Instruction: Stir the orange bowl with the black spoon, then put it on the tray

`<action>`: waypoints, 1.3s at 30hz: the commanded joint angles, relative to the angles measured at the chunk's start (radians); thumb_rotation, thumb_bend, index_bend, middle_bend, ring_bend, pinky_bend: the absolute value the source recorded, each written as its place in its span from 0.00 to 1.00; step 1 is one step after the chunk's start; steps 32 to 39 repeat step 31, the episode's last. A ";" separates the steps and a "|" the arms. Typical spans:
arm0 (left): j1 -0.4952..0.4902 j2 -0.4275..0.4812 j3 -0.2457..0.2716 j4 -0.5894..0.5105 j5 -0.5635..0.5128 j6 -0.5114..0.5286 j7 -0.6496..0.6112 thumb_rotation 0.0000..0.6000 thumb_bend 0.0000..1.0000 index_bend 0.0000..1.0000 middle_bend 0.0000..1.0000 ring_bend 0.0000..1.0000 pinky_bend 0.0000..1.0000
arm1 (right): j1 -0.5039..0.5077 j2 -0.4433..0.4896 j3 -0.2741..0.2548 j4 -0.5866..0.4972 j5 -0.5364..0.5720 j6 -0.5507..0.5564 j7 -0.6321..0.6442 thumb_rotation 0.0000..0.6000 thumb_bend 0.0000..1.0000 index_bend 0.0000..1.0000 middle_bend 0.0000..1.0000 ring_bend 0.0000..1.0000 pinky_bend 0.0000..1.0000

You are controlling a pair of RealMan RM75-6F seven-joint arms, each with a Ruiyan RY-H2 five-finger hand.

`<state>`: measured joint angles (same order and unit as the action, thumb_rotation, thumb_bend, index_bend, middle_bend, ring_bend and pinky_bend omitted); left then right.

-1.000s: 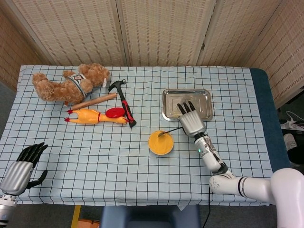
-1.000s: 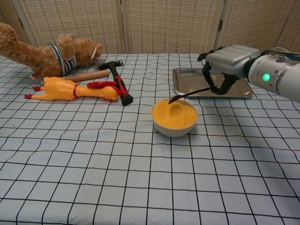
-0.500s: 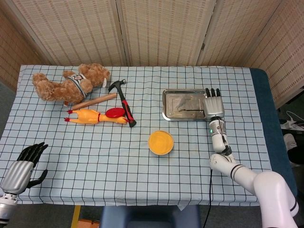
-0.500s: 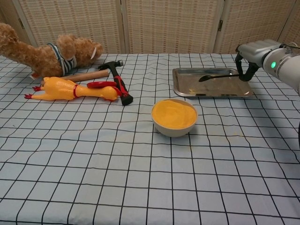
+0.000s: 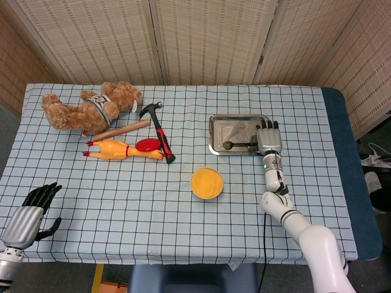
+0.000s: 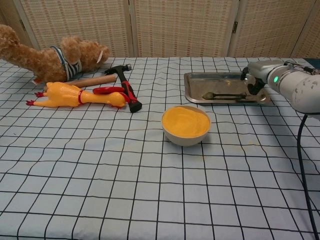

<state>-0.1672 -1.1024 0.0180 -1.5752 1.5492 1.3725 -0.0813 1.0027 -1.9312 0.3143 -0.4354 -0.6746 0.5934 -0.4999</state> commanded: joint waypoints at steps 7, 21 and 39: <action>0.005 0.002 0.001 -0.004 0.008 0.015 0.005 1.00 0.42 0.00 0.00 0.00 0.08 | -0.198 0.348 -0.013 -0.641 -0.166 0.307 0.072 1.00 0.41 0.00 0.03 0.00 0.00; 0.019 -0.035 -0.010 -0.002 0.002 0.049 0.098 1.00 0.42 0.00 0.00 0.00 0.10 | -0.786 0.736 -0.390 -1.333 -0.705 1.039 0.134 1.00 0.38 0.00 0.00 0.00 0.00; 0.035 -0.094 -0.031 0.040 0.027 0.126 0.129 1.00 0.42 0.00 0.00 0.00 0.10 | -0.871 0.781 -0.389 -1.317 -0.731 1.066 0.194 1.00 0.38 0.00 0.00 0.00 0.00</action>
